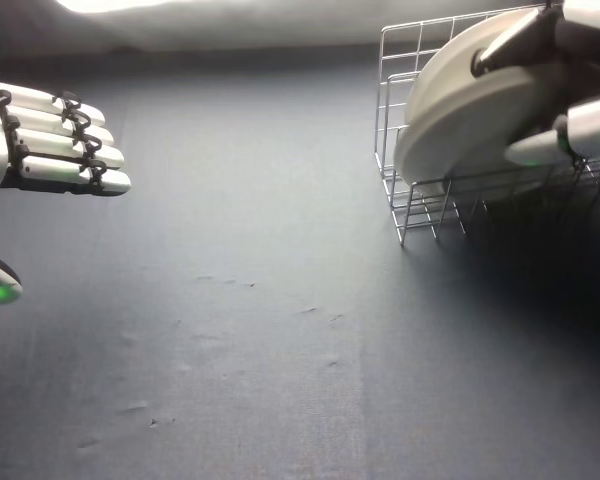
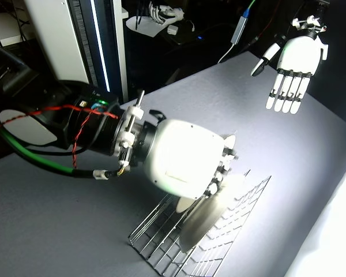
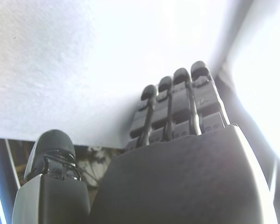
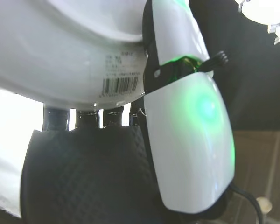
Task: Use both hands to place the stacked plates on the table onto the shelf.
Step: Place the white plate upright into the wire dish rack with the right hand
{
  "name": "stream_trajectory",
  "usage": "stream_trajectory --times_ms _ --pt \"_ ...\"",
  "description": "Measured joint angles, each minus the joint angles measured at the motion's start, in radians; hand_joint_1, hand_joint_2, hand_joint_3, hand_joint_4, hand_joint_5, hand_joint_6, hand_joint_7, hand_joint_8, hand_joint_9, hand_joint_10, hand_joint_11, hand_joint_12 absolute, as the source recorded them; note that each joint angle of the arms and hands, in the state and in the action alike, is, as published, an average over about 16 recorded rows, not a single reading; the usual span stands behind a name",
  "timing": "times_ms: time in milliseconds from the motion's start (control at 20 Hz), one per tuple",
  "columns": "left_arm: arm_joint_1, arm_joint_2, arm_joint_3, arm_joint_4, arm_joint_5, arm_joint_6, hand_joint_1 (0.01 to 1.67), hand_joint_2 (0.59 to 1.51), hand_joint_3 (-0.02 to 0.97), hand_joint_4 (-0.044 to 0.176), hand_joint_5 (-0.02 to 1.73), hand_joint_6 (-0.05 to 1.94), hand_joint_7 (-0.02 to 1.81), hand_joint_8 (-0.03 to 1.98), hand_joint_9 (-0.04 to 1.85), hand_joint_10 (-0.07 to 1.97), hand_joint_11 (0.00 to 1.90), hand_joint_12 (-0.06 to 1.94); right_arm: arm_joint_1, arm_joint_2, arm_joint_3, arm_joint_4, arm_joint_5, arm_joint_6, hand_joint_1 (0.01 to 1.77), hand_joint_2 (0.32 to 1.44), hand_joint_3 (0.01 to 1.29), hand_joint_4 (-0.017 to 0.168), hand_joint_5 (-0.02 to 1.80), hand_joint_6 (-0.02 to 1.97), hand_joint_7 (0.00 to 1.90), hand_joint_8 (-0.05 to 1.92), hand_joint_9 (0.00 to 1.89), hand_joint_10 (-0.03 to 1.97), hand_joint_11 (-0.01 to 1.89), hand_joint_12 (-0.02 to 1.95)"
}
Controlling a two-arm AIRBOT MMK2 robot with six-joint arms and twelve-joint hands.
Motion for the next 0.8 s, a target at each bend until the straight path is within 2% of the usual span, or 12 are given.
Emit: stream_trajectory --times_ms 350,800 --pt "0.001 -0.001 0.0 0.005 -0.002 -0.002 0.02 1.14 0.019 0.002 0.01 0.01 0.02 0.01 0.02 0.02 0.02 0.01 -0.037 0.001 0.019 -0.073 0.03 -0.003 1.34 1.02 0.01 -0.008 0.87 0.9 0.93 1.1 1.0 1.18 0.95 1.41" --pt "0.001 -0.005 0.0 0.005 -0.007 -0.004 0.02 1.14 0.019 0.002 0.01 0.01 0.02 0.01 0.02 0.01 0.02 0.01 -0.018 0.004 -0.004 -0.153 0.033 -0.009 1.33 1.02 0.01 -0.008 0.89 0.85 0.93 1.14 1.01 1.13 0.95 1.42"
